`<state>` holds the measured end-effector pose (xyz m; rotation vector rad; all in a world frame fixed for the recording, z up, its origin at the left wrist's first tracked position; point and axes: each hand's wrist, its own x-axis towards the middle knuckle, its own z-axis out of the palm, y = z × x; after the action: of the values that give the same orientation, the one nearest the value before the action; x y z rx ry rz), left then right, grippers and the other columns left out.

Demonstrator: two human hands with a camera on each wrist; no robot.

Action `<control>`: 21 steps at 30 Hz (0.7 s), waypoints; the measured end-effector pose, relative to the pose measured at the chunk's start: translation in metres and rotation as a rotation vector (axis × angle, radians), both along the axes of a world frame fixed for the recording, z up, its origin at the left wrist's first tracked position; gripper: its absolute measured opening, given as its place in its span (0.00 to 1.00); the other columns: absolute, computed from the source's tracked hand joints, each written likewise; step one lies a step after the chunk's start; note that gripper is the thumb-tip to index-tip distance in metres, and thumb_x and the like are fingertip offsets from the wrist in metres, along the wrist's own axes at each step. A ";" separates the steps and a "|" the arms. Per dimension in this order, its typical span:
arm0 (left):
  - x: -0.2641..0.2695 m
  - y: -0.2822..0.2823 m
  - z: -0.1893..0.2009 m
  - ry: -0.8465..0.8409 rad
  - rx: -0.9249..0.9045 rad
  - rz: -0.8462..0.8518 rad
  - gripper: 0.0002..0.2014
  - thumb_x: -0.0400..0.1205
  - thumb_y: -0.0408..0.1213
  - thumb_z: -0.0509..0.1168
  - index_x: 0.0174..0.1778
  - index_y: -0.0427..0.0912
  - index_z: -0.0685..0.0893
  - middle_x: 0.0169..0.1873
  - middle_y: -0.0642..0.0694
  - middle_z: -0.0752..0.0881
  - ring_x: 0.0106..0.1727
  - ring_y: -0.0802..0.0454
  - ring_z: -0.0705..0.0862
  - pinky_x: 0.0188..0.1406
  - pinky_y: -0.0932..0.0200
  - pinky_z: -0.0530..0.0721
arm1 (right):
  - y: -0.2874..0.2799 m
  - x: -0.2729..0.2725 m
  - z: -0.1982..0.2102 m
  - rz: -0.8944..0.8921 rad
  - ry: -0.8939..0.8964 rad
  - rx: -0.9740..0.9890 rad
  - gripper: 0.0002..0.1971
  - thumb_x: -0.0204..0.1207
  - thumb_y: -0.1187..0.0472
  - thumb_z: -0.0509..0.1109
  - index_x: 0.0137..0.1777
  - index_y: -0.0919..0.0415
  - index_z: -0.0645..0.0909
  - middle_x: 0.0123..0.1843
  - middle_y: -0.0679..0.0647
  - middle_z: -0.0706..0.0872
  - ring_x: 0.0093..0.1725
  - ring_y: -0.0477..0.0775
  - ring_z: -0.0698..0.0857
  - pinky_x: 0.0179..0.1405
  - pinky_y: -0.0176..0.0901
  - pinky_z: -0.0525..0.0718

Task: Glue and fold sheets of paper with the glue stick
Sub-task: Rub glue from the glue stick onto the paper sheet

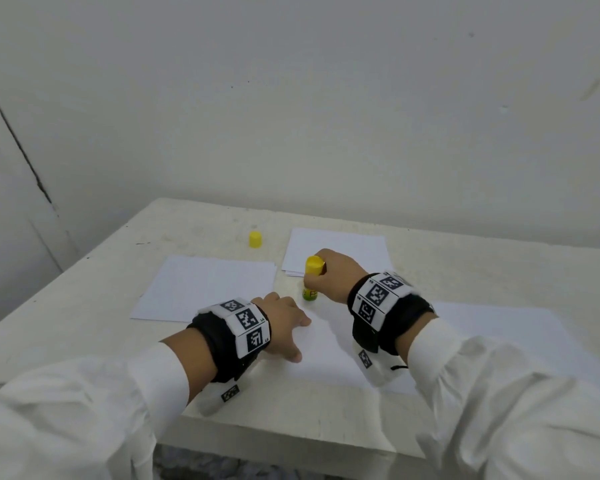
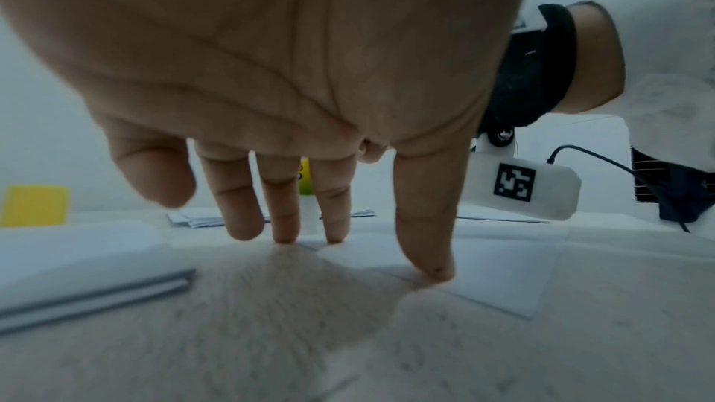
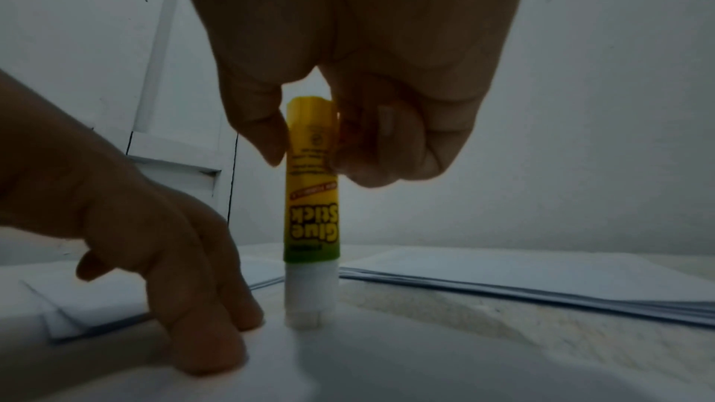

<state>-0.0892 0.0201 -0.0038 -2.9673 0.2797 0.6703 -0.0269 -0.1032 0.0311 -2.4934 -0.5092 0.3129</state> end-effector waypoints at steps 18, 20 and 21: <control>0.008 -0.002 0.000 0.001 0.087 -0.012 0.38 0.73 0.61 0.68 0.77 0.54 0.66 0.72 0.49 0.69 0.72 0.44 0.67 0.66 0.47 0.69 | -0.101 0.003 0.000 -0.237 -0.046 -0.188 0.09 0.77 0.56 0.65 0.47 0.61 0.70 0.41 0.54 0.75 0.42 0.56 0.74 0.31 0.41 0.67; 0.011 0.000 0.000 0.001 0.109 -0.025 0.39 0.73 0.63 0.68 0.78 0.52 0.65 0.74 0.48 0.67 0.73 0.43 0.66 0.68 0.46 0.68 | -0.118 0.003 -0.001 -0.303 -0.044 -0.180 0.09 0.77 0.57 0.66 0.47 0.61 0.69 0.37 0.52 0.72 0.41 0.55 0.74 0.29 0.40 0.65; 0.012 0.000 0.001 0.011 0.112 -0.025 0.41 0.72 0.64 0.68 0.79 0.52 0.63 0.76 0.49 0.64 0.75 0.43 0.64 0.69 0.45 0.67 | -0.124 0.003 0.000 -0.324 -0.044 -0.186 0.10 0.77 0.57 0.66 0.47 0.61 0.69 0.37 0.52 0.72 0.41 0.55 0.73 0.28 0.39 0.65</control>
<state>-0.0773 0.0197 -0.0025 -2.8499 0.2697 0.6756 -0.0237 -0.2275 0.0308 -2.7144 -0.0893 0.1846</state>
